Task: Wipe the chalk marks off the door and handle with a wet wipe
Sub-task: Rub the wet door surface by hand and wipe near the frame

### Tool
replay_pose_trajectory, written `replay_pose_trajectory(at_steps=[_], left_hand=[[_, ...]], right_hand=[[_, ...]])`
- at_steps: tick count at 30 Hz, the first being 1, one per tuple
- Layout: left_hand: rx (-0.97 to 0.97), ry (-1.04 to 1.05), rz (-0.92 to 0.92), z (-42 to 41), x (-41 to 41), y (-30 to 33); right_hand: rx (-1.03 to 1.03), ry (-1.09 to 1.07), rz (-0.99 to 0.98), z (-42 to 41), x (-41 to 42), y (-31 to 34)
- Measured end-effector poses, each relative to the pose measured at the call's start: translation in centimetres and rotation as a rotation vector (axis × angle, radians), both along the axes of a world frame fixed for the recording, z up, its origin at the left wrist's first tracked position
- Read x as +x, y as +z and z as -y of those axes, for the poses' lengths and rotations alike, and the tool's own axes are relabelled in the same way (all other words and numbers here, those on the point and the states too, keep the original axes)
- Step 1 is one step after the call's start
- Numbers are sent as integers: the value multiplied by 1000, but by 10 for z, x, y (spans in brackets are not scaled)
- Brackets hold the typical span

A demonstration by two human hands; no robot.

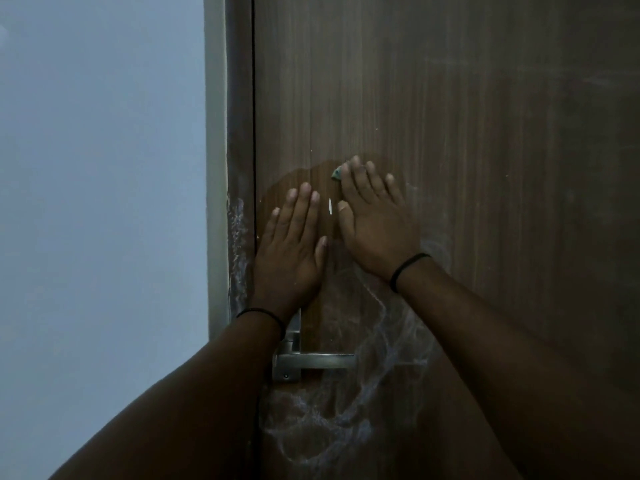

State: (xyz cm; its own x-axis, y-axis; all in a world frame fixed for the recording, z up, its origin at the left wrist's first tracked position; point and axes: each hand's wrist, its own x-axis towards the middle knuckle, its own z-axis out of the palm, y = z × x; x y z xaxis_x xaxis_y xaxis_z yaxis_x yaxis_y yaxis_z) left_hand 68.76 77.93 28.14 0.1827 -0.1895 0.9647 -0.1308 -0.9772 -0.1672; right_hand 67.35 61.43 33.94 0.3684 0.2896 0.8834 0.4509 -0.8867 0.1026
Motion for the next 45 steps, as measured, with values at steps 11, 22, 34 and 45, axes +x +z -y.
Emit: replay_pose_trajectory(at_steps=[11,22,34,45], left_hand=[[71,-55,6,-3,-4,-3],[-15,-3,7,1,-2,0],[-15,-19,11,0,-1,0],[-19,-18,26,1,0,-2]], right_hand=[[-244,164,-23,-58,-16,34],[-101,39,-124,11,-16,-88],[-55,39,-111,16,-10,-98],[94,49,-90,24,3,-67]])
